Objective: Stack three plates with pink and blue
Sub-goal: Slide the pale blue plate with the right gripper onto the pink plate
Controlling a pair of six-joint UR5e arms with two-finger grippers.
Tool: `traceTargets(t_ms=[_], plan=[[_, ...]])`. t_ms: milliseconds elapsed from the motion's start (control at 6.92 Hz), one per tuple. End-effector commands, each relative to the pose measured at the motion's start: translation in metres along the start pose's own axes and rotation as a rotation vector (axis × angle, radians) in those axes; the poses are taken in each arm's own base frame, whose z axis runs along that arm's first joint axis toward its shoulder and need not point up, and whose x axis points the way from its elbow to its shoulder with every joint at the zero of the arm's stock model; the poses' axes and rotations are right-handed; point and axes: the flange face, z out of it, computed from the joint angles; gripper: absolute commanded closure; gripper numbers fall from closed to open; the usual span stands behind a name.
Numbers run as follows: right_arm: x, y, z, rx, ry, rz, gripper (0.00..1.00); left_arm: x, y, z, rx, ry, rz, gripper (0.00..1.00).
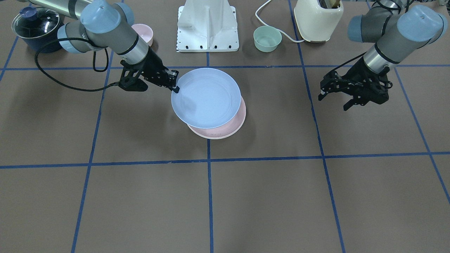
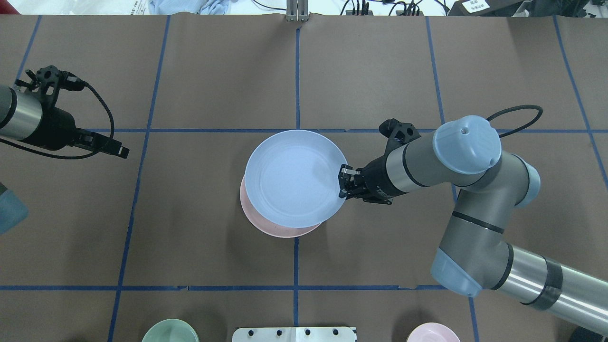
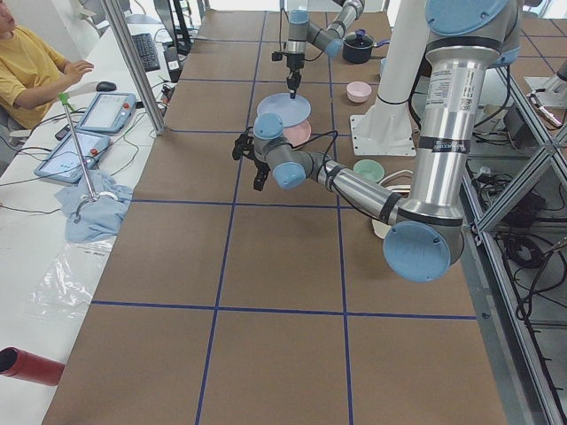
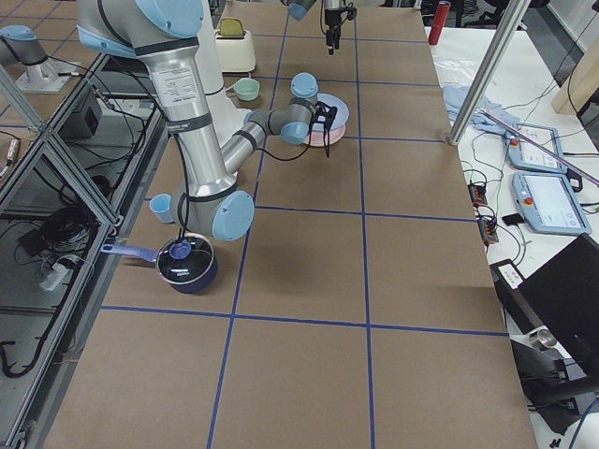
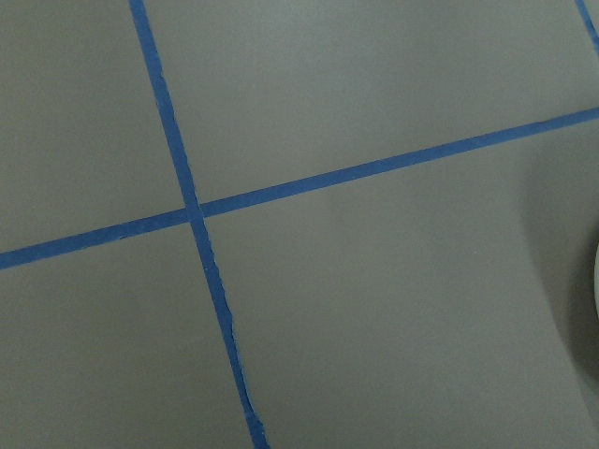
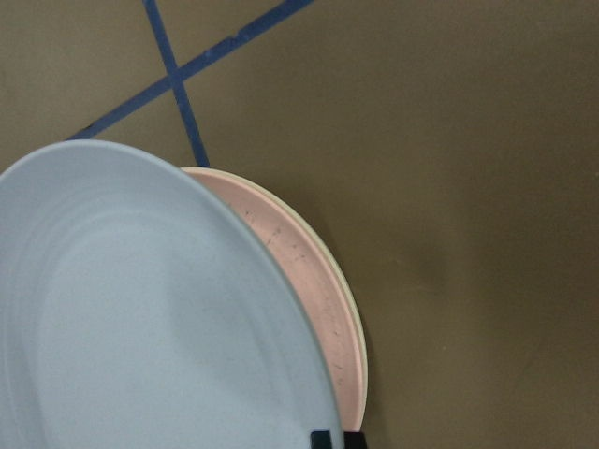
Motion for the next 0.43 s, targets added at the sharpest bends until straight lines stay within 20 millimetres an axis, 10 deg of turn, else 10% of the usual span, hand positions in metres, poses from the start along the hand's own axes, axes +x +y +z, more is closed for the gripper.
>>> traceTargets(t_ms=[0,144,289], plan=[[-0.0066,0.0184,0.0123,-0.002,0.013,-0.010,1.00,0.0016,-0.0003,0.0005,-0.001,0.001,-0.001,0.00],[-0.0062,0.0186,0.0134,0.000,0.015,-0.010,1.00,0.0016,-0.0003,0.0005,-0.001,0.001,-0.001,0.00],[-0.0039,0.0175,0.0162,0.006,0.023,-0.005,0.01,0.0023,-0.0010,0.0003,0.002,0.002,0.000,0.00]])
